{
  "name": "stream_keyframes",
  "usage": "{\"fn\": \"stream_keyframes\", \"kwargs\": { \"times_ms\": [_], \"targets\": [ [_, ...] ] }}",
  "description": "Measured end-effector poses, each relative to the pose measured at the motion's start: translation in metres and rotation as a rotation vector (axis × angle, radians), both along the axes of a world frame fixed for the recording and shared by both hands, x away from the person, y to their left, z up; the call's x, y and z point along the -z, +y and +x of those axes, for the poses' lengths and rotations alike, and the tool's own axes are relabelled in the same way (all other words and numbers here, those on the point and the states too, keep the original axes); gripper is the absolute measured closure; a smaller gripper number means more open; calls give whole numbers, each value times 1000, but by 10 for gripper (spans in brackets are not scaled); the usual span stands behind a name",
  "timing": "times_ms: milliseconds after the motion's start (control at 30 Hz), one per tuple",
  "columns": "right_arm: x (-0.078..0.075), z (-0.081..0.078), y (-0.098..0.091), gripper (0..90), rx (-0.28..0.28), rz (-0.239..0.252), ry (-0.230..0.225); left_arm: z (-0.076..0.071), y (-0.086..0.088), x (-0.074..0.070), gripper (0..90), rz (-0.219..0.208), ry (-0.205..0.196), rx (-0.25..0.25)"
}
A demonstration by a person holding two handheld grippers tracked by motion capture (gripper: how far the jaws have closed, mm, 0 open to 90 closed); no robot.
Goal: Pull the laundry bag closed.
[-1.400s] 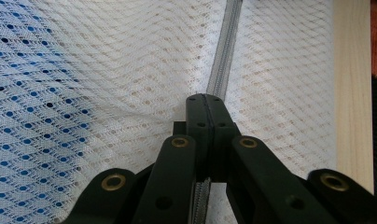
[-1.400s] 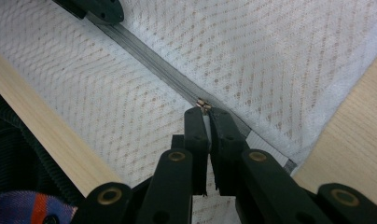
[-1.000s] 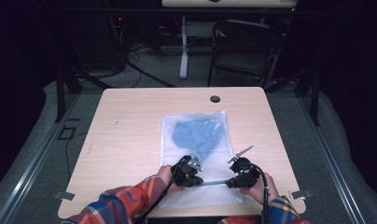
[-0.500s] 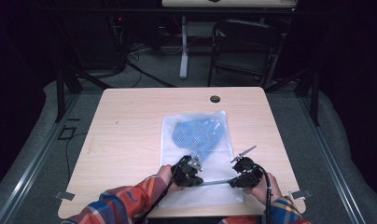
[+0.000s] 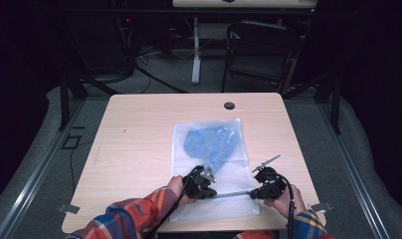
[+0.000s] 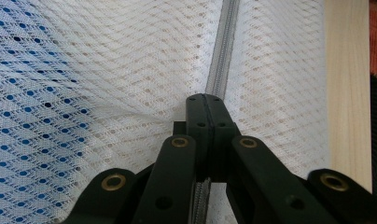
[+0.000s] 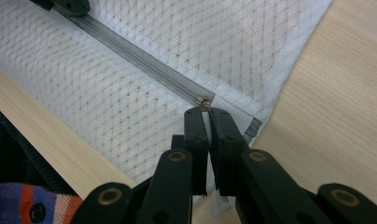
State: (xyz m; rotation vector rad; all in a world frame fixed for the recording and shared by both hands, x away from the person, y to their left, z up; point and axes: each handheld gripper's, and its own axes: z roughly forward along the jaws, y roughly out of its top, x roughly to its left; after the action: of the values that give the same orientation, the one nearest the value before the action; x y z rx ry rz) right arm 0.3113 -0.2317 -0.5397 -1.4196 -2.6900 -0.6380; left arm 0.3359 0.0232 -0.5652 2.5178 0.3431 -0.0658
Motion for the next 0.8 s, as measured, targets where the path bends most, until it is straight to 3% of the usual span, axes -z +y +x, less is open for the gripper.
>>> {"fn": "stream_keyframes", "kwargs": {
  "times_ms": [100,167,500,600,633,700,733,767,800],
  "targets": [
    [-1,2,-3,865,-18,-29,22,0,0,1,900,-11,7,-3],
    [1,0,-4,866,13,5,15,0,0,0,900,-7,7,-4],
    [3,0,-4,843,9,-1,17,1,2,1,900,-17,17,-10],
    [6,-1,-2,765,25,26,21,3,5,2,900,-32,33,-17],
    [5,-1,-3,760,13,11,19,4,6,4,899,-60,47,-17],
    [4,-2,-2,707,14,32,13,4,6,3,793,-56,61,-8],
    [2,-2,-1,671,7,60,14,4,5,3,755,-75,73,-3],
    [0,-2,-2,634,-7,58,14,3,4,1,730,-51,72,-1],
    [-3,-2,-1,496,-18,57,3,3,4,1,678,-55,79,-5]
  ]
}}
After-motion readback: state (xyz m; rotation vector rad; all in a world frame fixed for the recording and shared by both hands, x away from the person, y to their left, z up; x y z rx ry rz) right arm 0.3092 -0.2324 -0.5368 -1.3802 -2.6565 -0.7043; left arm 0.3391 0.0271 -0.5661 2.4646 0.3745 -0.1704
